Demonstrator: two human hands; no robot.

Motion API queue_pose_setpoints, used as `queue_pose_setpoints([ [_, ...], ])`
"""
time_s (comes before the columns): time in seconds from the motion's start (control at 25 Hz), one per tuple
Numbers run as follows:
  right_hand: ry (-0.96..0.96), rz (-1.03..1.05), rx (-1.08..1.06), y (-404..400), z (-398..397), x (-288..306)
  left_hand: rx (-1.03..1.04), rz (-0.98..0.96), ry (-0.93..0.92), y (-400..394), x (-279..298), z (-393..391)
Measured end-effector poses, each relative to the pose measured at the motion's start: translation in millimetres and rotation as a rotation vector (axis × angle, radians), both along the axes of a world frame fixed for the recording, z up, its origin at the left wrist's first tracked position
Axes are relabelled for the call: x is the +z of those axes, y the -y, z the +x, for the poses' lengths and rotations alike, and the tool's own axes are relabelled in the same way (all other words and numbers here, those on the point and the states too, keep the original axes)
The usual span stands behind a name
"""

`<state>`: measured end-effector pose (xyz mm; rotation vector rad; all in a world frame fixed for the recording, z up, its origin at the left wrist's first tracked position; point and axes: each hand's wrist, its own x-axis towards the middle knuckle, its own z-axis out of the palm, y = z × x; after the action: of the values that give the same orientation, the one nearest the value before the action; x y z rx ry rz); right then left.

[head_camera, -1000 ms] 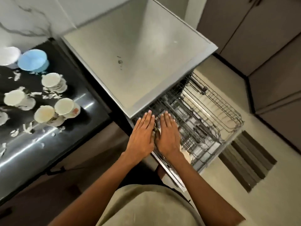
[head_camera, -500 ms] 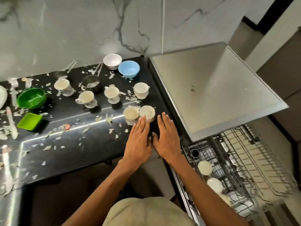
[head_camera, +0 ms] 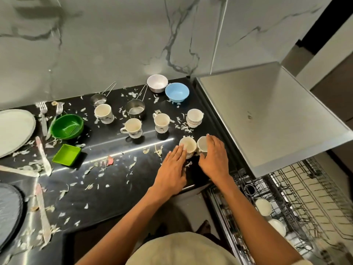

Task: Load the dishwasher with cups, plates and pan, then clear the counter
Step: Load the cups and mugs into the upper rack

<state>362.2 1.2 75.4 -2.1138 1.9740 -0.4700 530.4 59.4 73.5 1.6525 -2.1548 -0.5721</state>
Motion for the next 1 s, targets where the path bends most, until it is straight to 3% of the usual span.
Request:
queue_pose_setpoints([
  [0.2,0.020,0.080,-0.094,8.4,-10.9,6.8,0.001,-0.034,-0.071,-0.4,-3.4,-0.2],
  [0.48,0.631,0.170,-0.377,-14.0,-41.7,12.1,0.000,-0.049,-0.344,-9.2,5.7,-19.9],
  [0.64,1.063,0.287,-0.367,-43.3,-68.6,25.2,0.001,0.079,-0.488,-7.1,6.0,-51.6],
  [0.76,1.195,0.331,-0.351,-63.0,-87.8,30.2,0.064,0.236,-0.624,-11.0,10.3,-76.6],
  [1.0,1.376,0.282,-0.456,-96.6,-144.5,23.3,0.053,0.267,-0.682,-19.0,9.7,-136.9],
])
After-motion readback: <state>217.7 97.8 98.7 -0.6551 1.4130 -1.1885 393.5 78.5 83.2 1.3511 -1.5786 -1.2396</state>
